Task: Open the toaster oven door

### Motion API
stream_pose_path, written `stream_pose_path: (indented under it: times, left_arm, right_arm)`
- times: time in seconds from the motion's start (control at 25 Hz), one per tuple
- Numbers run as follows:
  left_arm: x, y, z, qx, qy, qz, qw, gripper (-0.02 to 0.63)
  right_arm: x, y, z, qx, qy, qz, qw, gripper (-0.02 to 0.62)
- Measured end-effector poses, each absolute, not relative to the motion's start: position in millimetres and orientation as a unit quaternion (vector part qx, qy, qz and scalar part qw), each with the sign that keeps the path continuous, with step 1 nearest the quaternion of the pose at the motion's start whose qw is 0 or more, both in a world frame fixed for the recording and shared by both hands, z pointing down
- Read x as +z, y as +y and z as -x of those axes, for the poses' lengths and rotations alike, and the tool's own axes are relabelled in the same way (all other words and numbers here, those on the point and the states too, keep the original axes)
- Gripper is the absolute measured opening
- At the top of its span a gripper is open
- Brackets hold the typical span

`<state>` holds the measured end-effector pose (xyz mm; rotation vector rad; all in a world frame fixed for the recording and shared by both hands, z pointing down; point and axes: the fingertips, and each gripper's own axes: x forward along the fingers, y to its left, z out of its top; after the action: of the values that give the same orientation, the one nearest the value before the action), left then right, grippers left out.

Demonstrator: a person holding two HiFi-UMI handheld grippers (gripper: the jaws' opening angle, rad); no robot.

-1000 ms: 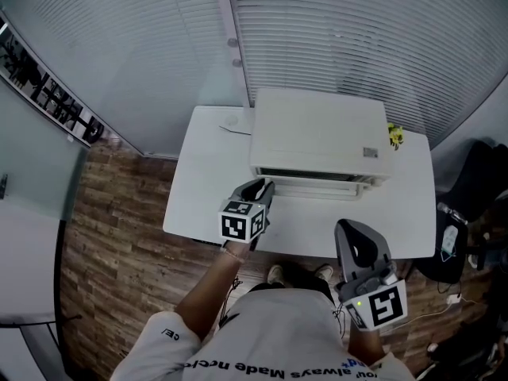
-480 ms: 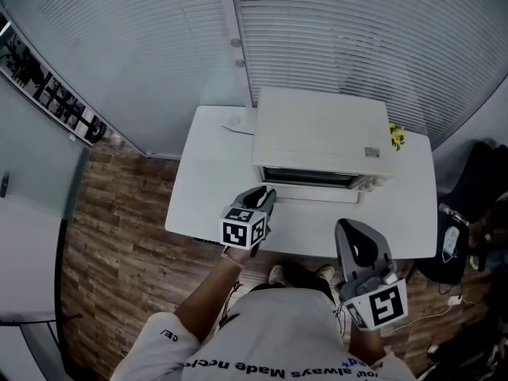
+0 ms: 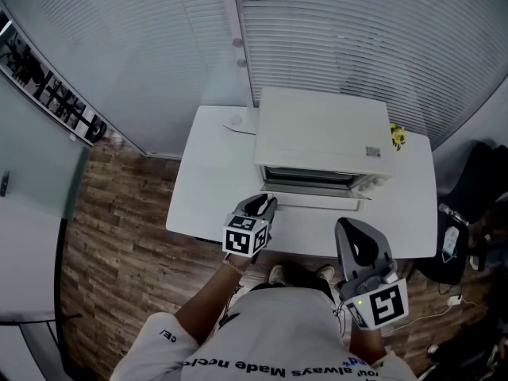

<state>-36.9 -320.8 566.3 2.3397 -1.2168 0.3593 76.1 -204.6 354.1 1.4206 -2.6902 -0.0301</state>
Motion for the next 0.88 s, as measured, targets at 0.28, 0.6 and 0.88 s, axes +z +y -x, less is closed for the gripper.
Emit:
stream_pose_path:
  times: [0.28, 0.6, 0.88]
  left_arm:
    - [575, -307, 38, 0.141, -0.437, -0.854, 0.245, 0.106]
    - [590, -294, 38, 0.152, -0.432, -0.851, 0.256, 0.106]
    - [605, -280, 39, 0.165, -0.429, -0.846, 0.269, 0.106]
  right_arm:
    - [353, -204, -75, -0.010, -0.883, -0.467, 0.049, 0.008]
    - [355, -204, -73, -0.008, -0.883, -0.467, 0.051, 0.008]
    - [354, -204, -71, -0.009, -0.883, -0.467, 0.050, 0.008]
